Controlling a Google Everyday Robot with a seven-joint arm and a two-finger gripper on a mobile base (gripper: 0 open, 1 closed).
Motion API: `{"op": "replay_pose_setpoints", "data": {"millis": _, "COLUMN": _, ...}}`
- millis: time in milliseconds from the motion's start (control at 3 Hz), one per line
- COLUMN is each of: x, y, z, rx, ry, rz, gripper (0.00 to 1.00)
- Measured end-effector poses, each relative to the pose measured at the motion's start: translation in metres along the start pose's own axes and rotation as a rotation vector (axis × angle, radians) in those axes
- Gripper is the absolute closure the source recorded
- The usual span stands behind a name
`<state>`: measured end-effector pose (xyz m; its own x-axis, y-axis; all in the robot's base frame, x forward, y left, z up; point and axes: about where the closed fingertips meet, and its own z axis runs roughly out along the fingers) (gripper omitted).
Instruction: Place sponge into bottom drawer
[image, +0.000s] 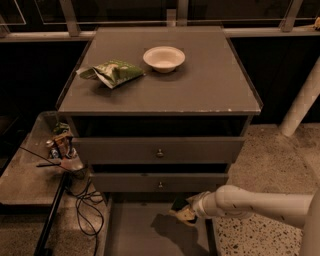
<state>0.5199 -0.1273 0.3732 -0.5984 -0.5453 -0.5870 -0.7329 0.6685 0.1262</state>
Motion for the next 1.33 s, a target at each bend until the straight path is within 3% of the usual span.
{"op": "replay_pose_setpoints", "data": {"millis": 667, "x": 0.036, "y": -0.012, "z": 0.036, "rx": -0.107, "ry": -0.160, "rz": 0.024, "gripper": 1.00}}
{"op": "replay_pose_setpoints", "data": {"millis": 1000, "x": 0.047, "y": -0.021, "z": 0.056, "rx": -0.148, "ry": -0.189, "rz": 0.026, "gripper": 1.00}}
{"op": "replay_pose_setpoints", "data": {"millis": 1333, "x": 0.047, "y": -0.021, "z": 0.056, "rx": -0.148, "ry": -0.189, "rz": 0.026, "gripper": 1.00}}
